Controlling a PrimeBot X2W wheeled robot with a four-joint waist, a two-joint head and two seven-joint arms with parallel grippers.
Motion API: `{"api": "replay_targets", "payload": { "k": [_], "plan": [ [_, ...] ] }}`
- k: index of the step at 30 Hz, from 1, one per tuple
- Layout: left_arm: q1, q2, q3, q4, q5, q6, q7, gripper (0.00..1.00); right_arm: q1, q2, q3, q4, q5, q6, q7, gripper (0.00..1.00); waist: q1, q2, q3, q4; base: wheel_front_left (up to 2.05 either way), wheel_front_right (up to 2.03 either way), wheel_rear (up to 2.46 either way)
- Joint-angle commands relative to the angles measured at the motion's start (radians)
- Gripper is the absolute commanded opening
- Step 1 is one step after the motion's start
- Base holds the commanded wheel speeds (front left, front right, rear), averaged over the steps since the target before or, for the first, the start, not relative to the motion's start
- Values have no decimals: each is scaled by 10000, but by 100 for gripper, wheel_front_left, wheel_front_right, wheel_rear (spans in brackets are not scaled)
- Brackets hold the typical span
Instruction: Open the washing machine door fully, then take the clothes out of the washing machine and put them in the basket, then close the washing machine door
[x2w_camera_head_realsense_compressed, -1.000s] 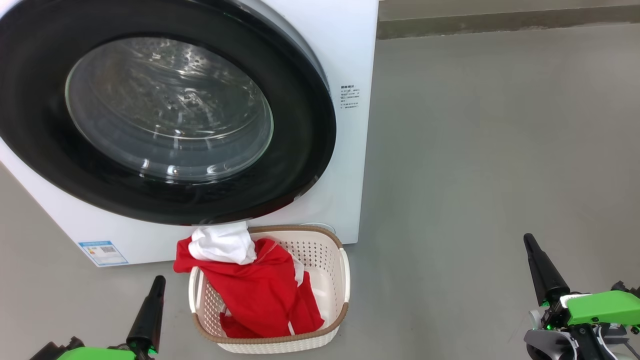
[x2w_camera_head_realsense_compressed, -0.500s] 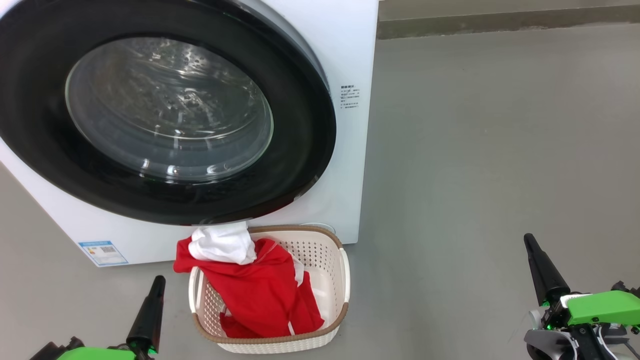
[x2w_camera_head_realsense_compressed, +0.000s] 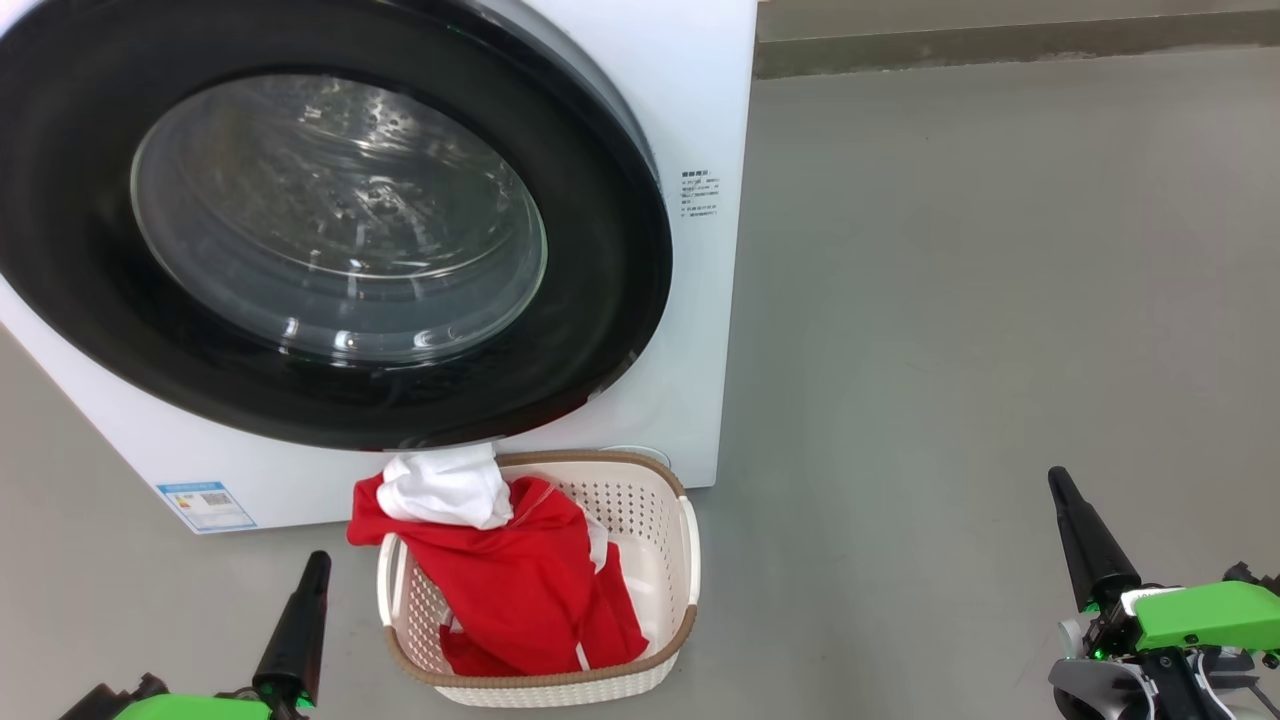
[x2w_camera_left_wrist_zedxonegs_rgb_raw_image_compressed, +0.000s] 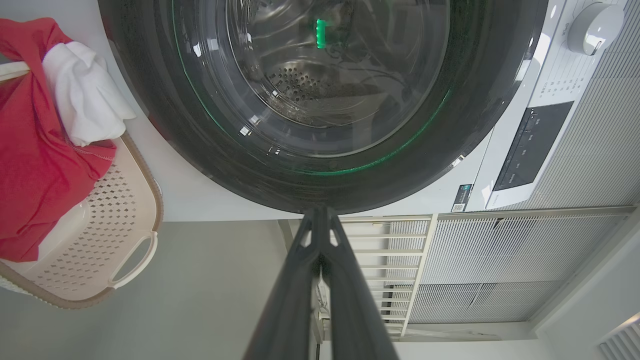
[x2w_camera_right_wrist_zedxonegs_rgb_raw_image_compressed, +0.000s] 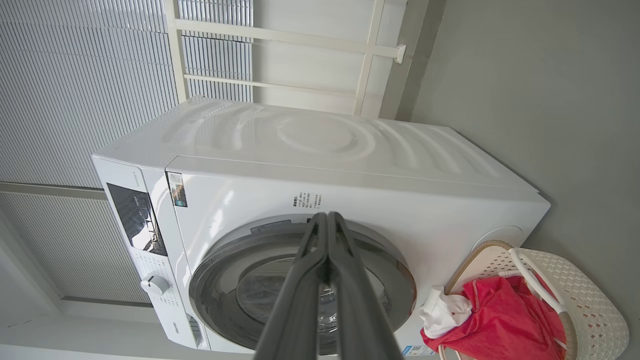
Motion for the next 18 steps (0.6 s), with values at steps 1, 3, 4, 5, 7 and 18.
{"api": "replay_targets", "payload": {
  "k": [1, 3, 4, 5, 7, 18],
  "plan": [
    [-406, 92, 370, -237, -67, -69, 73, 0, -423, -150, 147, -308, -8, -6, 62, 0, 0, -1, 0, 0, 0, 0, 0],
    [-406, 92, 371, -237, -67, -69, 73, 0, -423, -150, 146, -308, -8, -6, 63, 0, 0, -1, 0, 0, 0, 0, 0],
    [-406, 92, 371, -237, -67, -69, 74, 0, -423, -149, 146, -308, -9, -6, 63, 0, 0, -1, 0, 0, 0, 0, 0],
    [-406, 92, 371, -237, -67, -69, 74, 0, -423, -149, 146, -308, -9, -6, 63, 0, 0, -1, 0, 0, 0, 0, 0],
    [-406, 92, 371, -237, -66, -69, 74, 0, -423, -149, 145, -308, -9, -6, 64, 0, 0, -1, 0, 0, 0, 0, 0],
    [-406, 90, 373, -237, -65, -69, 76, 0, -423, -147, 142, -307, -12, -6, 66, 0, 0, -1, 0, 0, 0, 0, 0]
  ]
}}
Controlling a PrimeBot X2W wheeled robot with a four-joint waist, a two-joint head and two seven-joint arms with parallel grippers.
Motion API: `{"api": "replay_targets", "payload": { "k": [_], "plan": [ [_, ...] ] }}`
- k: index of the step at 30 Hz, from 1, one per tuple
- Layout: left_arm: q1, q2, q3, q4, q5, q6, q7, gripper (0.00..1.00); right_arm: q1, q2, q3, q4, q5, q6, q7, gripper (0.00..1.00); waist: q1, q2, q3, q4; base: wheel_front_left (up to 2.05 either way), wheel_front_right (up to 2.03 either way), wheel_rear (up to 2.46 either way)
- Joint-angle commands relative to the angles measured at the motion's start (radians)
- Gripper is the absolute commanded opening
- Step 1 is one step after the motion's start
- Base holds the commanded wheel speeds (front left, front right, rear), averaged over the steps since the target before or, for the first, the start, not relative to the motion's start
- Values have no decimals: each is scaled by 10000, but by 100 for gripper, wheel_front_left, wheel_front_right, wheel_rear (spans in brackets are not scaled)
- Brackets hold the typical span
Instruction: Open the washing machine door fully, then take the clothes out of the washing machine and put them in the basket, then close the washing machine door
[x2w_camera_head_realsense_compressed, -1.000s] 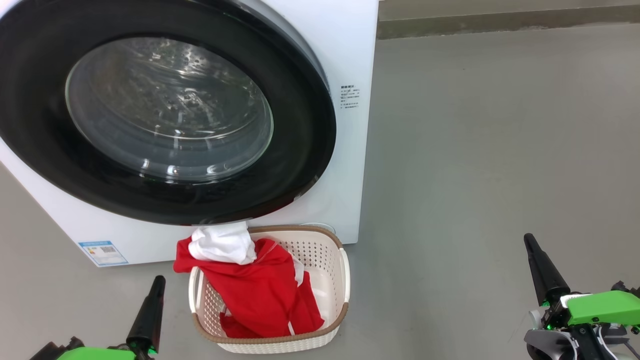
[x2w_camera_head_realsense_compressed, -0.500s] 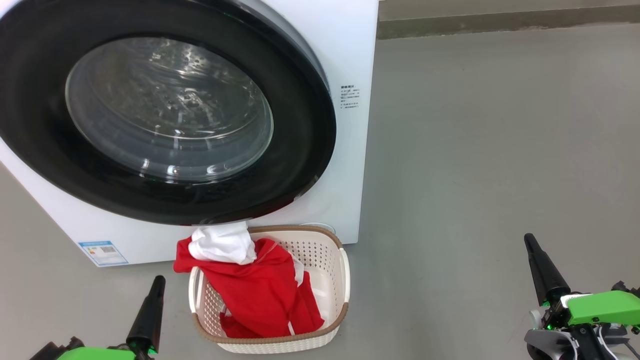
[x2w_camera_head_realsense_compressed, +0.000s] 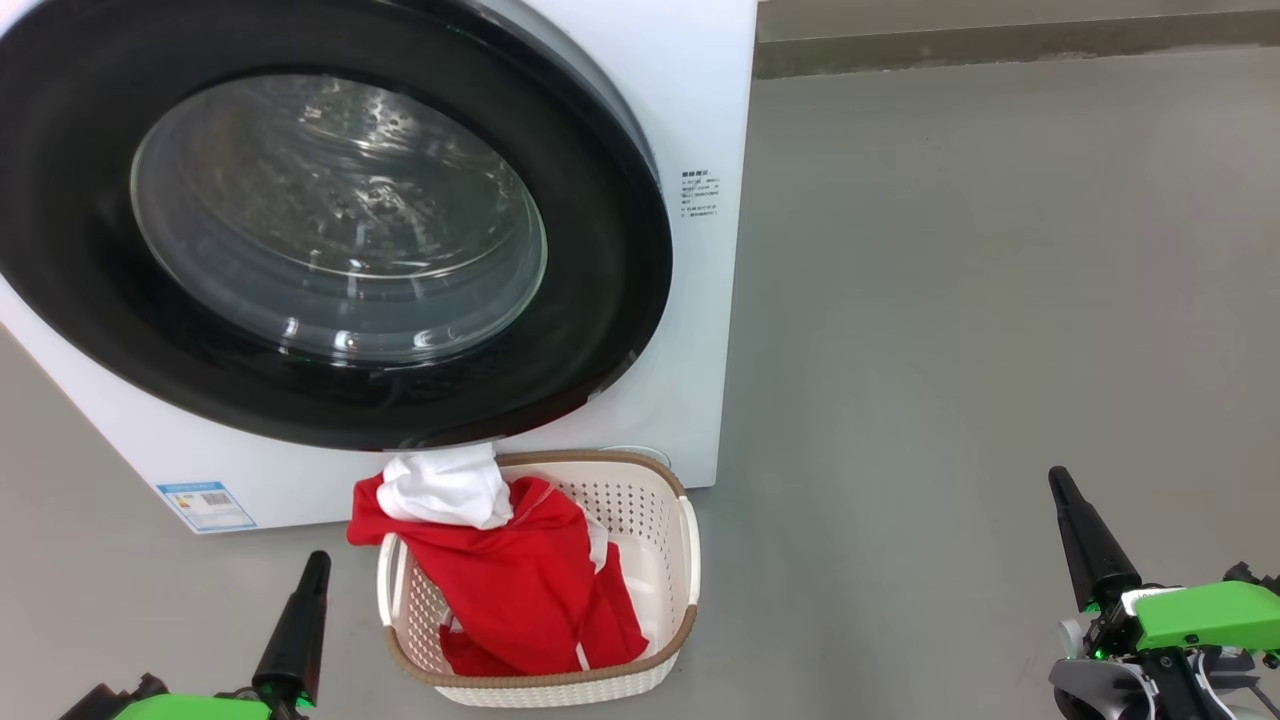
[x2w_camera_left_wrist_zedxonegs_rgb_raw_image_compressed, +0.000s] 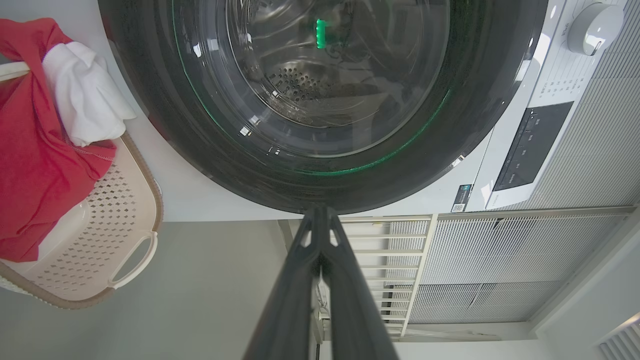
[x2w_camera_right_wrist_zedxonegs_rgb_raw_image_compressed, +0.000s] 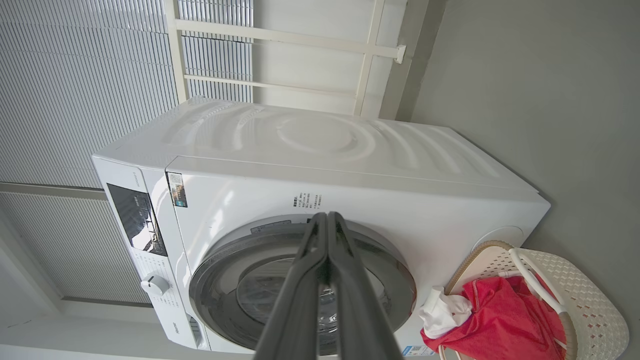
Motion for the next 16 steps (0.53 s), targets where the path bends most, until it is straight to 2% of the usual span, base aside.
{"api": "replay_targets", "payload": {
  "k": [1, 16],
  "plan": [
    [-406, 92, 370, -237, -65, -69, 76, 0, -423, -147, 151, -307, -12, -6, 65, 0, 0, -1, 0, 0, 0, 0, 0],
    [-406, 90, 372, -237, -63, -69, 78, 0, -424, -144, 147, -307, -15, -6, 68, 0, 0, -1, 0, 0, 0, 0, 0]
  ]
}}
